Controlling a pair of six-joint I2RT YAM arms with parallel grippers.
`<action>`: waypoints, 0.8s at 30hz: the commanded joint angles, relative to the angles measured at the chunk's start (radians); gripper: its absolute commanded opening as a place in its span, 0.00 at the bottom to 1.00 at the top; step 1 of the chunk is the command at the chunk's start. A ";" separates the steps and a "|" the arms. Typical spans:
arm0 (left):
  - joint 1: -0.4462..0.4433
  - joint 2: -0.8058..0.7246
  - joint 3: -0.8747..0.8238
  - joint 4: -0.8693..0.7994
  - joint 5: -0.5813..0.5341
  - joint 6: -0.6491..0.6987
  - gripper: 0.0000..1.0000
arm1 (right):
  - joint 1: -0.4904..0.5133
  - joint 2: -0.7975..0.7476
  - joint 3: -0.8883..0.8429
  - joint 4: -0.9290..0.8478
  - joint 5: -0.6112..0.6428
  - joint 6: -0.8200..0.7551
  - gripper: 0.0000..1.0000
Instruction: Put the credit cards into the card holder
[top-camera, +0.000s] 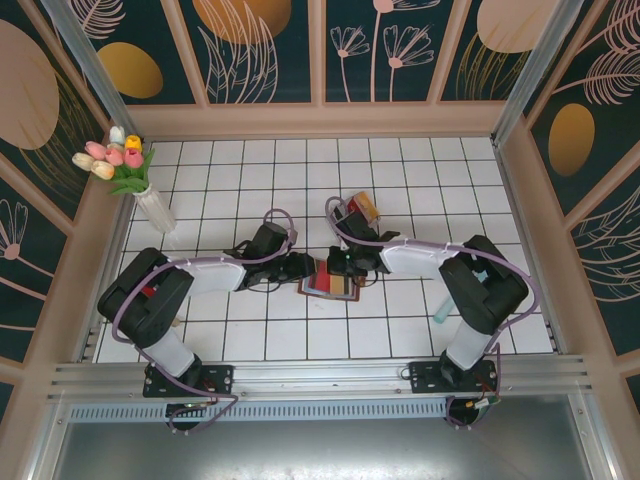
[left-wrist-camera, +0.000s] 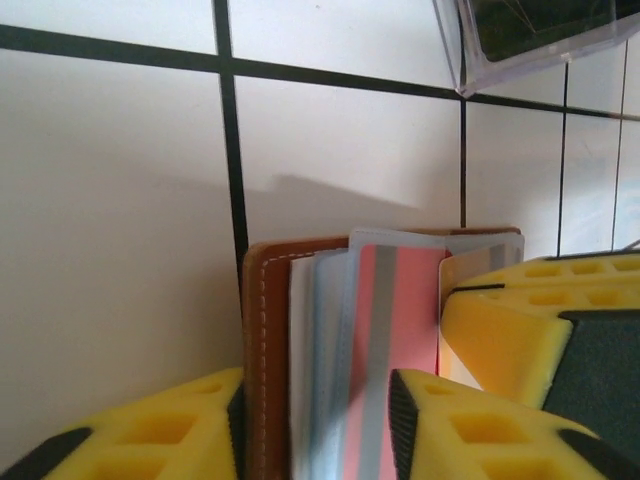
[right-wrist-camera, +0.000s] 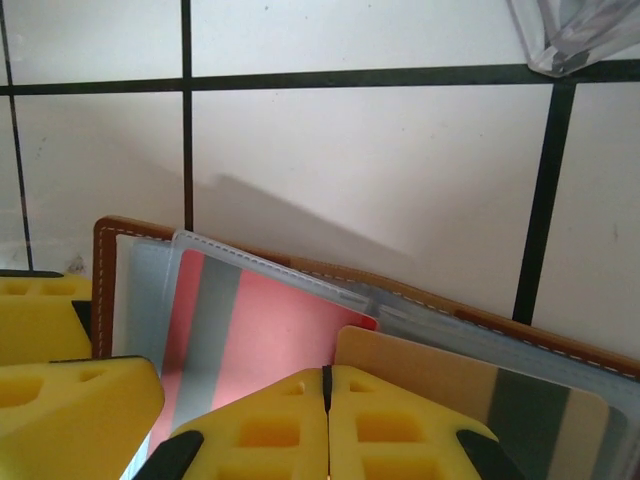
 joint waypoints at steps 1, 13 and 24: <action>-0.002 0.021 -0.013 0.057 0.050 -0.006 0.33 | 0.005 0.020 0.031 0.000 0.002 -0.011 0.07; -0.001 -0.007 -0.037 0.109 0.053 -0.019 0.00 | 0.049 0.098 0.129 -0.231 0.203 -0.036 0.08; -0.001 -0.059 -0.090 0.131 0.005 -0.057 0.00 | 0.061 0.065 0.113 -0.320 0.330 -0.019 0.08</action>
